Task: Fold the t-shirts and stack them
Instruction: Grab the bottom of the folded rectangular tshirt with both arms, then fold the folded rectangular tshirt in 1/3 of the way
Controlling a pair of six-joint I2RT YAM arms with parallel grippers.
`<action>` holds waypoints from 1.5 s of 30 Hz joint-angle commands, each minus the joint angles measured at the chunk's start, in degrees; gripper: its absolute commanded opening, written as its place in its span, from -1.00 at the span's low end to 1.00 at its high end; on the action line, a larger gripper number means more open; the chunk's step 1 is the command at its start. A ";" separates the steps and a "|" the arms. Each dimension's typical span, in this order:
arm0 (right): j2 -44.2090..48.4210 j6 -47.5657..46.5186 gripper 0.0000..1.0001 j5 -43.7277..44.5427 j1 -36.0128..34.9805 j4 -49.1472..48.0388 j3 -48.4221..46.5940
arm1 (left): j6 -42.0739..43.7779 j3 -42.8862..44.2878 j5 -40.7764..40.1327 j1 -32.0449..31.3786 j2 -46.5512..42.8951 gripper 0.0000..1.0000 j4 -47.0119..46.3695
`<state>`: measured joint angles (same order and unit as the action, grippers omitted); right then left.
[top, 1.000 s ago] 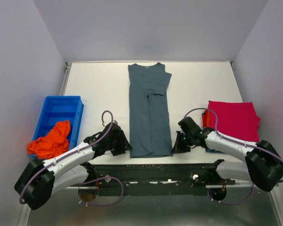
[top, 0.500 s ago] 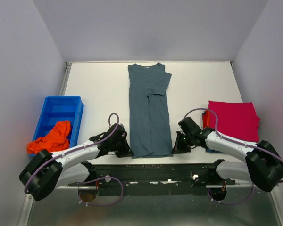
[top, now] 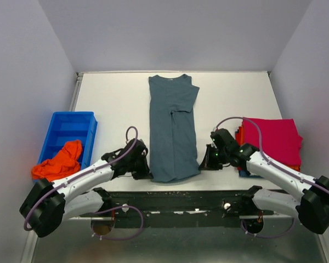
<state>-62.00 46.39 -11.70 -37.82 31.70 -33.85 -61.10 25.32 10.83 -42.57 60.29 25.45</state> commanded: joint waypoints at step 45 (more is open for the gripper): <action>-57.63 -9.48 0.28 -1.31 22.97 2.49 -63.37 | 15.56 55.44 -0.97 29.29 52.21 0.47 -13.87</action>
<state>-119.11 37.58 -13.26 -15.35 32.67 -96.42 -48.95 76.82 13.43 -13.91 110.80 7.60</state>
